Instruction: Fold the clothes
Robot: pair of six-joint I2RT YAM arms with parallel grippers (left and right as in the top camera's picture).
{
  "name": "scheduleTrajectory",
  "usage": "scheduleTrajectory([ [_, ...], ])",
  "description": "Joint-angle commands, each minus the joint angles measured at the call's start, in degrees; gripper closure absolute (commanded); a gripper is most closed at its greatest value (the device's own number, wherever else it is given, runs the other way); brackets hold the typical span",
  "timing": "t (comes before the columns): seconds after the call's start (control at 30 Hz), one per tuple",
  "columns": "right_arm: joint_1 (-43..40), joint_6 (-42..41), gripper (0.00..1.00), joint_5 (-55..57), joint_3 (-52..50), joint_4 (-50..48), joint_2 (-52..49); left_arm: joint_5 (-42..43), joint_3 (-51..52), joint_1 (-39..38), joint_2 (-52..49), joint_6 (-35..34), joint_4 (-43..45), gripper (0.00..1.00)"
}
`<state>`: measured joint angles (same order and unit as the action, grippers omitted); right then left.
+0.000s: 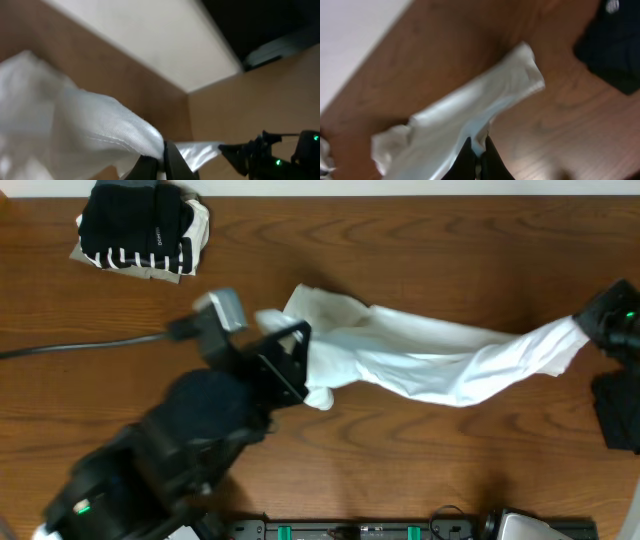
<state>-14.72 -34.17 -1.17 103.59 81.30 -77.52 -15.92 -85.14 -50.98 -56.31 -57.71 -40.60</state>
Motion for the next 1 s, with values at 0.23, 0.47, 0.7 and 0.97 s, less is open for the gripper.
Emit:
scheduleTrajectory([
  [0.23,-0.37,3.65,0.98,-1.01,18.03,2.43,0.63,-14.80,-20.15,0.28,-6.80,22.03,0.15,0.94],
  [0.47,-0.66,5.14,0.98,-0.74,27.74,2.51,0.20,-19.34,-30.58,0.28,-14.14,33.77,-0.04,0.94],
  [0.7,-0.66,8.39,0.99,-0.35,29.44,4.33,-0.87,-25.29,-32.87,0.31,-18.14,37.42,-2.82,0.94],
  [0.97,-0.66,10.73,0.99,-3.58,29.44,4.20,-9.49,-28.70,-32.87,4.76,-22.18,41.64,-2.51,0.94],
])
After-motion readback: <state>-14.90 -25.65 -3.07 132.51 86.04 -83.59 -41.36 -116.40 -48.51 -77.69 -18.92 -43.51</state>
